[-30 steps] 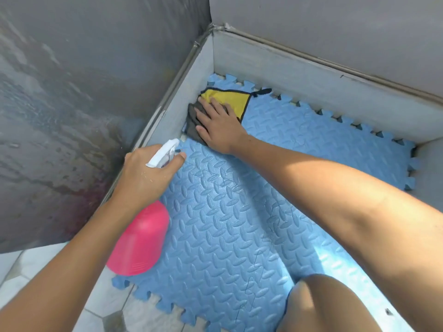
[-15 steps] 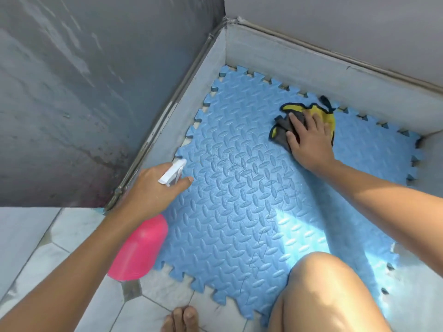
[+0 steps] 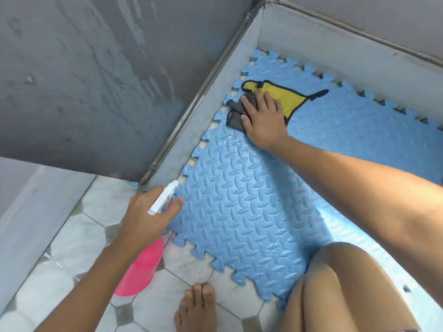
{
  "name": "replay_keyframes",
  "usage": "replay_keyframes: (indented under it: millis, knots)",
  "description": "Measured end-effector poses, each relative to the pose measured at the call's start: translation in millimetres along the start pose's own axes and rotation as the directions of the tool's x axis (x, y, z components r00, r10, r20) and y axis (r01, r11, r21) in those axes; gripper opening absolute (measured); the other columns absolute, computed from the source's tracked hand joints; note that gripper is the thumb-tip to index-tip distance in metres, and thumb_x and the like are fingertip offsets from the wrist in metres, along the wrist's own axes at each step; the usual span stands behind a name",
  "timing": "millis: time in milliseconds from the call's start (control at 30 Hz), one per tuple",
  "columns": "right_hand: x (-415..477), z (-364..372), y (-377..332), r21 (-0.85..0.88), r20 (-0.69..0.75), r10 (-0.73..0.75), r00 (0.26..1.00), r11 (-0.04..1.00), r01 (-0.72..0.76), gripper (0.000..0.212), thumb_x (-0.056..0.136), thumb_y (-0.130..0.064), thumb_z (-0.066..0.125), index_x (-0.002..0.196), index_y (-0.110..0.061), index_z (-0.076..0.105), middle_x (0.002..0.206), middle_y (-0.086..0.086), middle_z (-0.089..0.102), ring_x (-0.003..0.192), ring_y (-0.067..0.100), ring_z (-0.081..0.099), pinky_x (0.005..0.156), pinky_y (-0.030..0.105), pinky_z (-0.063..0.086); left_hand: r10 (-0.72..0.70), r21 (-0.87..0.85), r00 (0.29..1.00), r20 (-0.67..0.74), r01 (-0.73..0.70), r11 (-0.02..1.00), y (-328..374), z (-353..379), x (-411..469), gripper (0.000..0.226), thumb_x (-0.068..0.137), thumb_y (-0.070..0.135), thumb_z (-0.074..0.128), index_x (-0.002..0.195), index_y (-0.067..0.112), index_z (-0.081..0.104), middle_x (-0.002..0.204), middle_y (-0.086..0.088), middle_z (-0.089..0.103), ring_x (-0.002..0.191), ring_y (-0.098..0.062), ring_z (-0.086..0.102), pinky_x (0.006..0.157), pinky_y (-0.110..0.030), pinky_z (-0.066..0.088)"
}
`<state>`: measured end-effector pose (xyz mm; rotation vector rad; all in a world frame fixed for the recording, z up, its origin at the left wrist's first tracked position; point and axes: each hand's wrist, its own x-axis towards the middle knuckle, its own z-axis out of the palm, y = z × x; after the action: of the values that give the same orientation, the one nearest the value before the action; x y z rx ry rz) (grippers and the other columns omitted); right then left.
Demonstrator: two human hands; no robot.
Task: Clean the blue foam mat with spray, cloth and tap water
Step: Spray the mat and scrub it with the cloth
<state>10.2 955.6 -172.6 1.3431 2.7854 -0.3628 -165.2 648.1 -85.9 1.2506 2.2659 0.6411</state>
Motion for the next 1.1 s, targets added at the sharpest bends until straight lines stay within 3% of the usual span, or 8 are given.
replay_keyframes:
  millis: [100,200,333,567,700,833,967,1100]
  knots:
    - [-62.6,20.5,-60.1,0.001,0.078,-0.353,0.932,0.935,0.354,0.057,0.104,-0.051,0.027,0.158,-0.032,0.030,0.167,0.010,0.023,0.154,0.037,0.019,0.121,0.061,0.018,-0.037,-0.052,0.999,-0.008,0.037,0.998,-0.6,-0.1,-3.0,0.038,0.082,0.048,0.073,0.070,0.016,0.056,0.063,0.005,0.057,0.056,-0.017,0.051,0.055,-0.034,0.044]
    - [-140.5,44.1,-96.4,0.030,0.192,-0.715,0.673,0.689,0.724,0.052,0.104,-0.047,0.035,0.154,-0.035,0.039,0.164,0.008,0.032,0.152,0.035,0.024,0.121,0.058,0.017,-0.024,-0.076,1.000,-0.005,0.023,0.997,-1.3,-3.6,-3.9,0.041,0.081,0.052,0.065,0.072,0.012,0.058,0.058,-0.004,0.053,0.055,-0.022,0.050,0.056,-0.041,0.046]
    - [-169.6,41.3,-68.6,0.073,0.243,-0.853,0.462,0.491,0.868,0.050,0.106,-0.048,0.036,0.154,-0.033,0.040,0.163,0.005,0.036,0.154,0.030,0.024,0.122,0.053,0.019,-0.020,-0.137,1.000,-0.007,0.019,0.990,-4.1,-6.9,-3.0,0.043,0.081,0.055,0.063,0.072,0.012,0.061,0.056,-0.004,0.054,0.055,-0.025,0.052,0.054,-0.039,0.047]
    - [-46.0,-7.1,71.7,-0.080,0.079,-0.320,0.944,0.942,0.326,0.057,0.105,-0.057,0.028,0.158,-0.039,0.024,0.166,0.008,0.027,0.151,0.037,0.026,0.121,0.055,0.024,-0.066,-0.128,0.998,-0.023,0.063,0.990,-3.8,0.8,-1.5,0.047,0.077,0.061,0.061,0.075,0.014,0.062,0.061,-0.003,0.058,0.061,-0.026,0.057,0.060,-0.041,0.048]
    - [6.8,-14.9,34.7,0.013,0.028,0.176,0.984,0.984,-0.177,0.061,0.103,-0.054,0.022,0.160,-0.030,0.023,0.168,0.014,0.019,0.153,0.043,0.015,0.121,0.063,0.015,-0.052,-0.143,0.999,0.003,0.052,0.988,5.1,4.6,1.9,0.038,0.079,0.051,0.066,0.075,0.014,0.060,0.064,-0.002,0.057,0.063,-0.018,0.055,0.063,-0.033,0.045]
    - [-20.9,5.8,-55.4,-0.019,0.030,-0.094,0.995,0.995,0.095,0.060,0.104,-0.053,0.014,0.159,-0.030,0.022,0.168,0.014,0.015,0.154,0.041,0.012,0.123,0.062,0.012,-0.058,-0.193,0.998,0.011,0.059,0.979,16.3,3.7,9.4,0.041,0.078,0.055,0.066,0.077,0.014,0.060,0.065,-0.001,0.058,0.061,-0.018,0.055,0.062,-0.034,0.047]
    - [-49.8,22.9,-69.0,-0.057,0.151,-0.522,0.839,0.843,0.534,0.056,0.104,-0.054,0.028,0.157,-0.033,0.033,0.164,0.009,0.032,0.153,0.034,0.023,0.122,0.054,0.018,-0.006,-0.149,1.000,0.010,0.007,0.989,30.7,11.3,26.7,0.031,0.085,0.041,0.075,0.077,0.016,0.060,0.066,0.006,0.059,0.060,-0.012,0.053,0.061,-0.024,0.043]
    - [-28.4,8.8,-1.9,0.013,0.056,-0.328,0.943,0.945,0.328,0.057,0.102,-0.058,0.036,0.155,-0.034,0.038,0.160,0.003,0.038,0.150,0.030,0.029,0.123,0.050,0.022,-0.006,-0.103,0.999,0.044,0.011,0.995,58.9,23.6,43.2,0.036,0.084,0.042,0.076,0.069,0.017,0.054,0.057,0.001,0.053,0.060,-0.023,0.053,0.058,-0.032,0.041]
